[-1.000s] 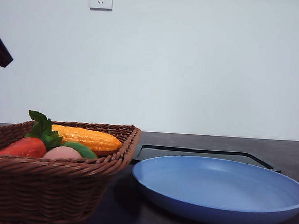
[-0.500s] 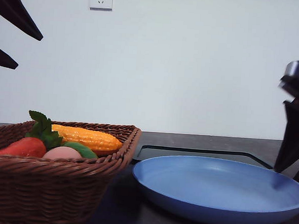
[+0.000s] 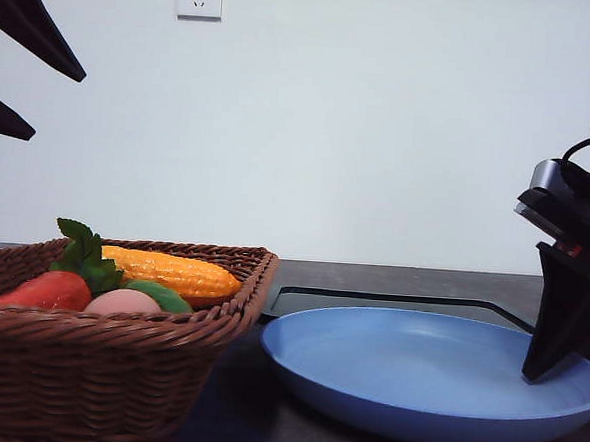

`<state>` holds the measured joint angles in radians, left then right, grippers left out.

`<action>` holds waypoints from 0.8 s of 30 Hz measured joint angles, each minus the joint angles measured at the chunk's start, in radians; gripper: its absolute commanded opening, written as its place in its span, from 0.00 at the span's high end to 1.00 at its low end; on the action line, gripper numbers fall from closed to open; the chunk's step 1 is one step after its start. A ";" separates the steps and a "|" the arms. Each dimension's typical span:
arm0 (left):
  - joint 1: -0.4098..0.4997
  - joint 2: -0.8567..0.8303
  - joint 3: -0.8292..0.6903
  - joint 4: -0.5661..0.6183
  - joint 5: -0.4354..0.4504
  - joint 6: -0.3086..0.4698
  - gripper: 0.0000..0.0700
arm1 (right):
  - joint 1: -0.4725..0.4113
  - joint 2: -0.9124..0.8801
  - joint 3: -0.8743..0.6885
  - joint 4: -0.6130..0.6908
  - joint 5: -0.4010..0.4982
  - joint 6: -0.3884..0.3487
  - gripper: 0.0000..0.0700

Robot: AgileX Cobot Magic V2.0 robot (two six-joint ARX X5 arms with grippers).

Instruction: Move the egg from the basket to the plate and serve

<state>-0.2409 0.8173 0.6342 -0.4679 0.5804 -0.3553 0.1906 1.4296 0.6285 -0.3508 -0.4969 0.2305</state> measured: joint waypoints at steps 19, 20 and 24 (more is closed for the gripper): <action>-0.280 0.070 0.002 -0.105 -0.248 -0.073 0.39 | -0.086 -0.341 0.000 -0.157 0.004 0.014 1.00; -0.299 0.088 0.007 -0.105 -0.270 -0.078 0.39 | -0.093 -0.363 0.000 -0.160 0.004 0.016 1.00; -0.368 0.177 0.047 -0.106 -0.345 -0.092 0.39 | -0.123 -0.433 0.000 -0.164 0.003 0.032 1.00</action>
<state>-0.6085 0.9944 0.6811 -0.5735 0.2353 -0.4476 0.0679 0.9967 0.6289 -0.5151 -0.4934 0.2625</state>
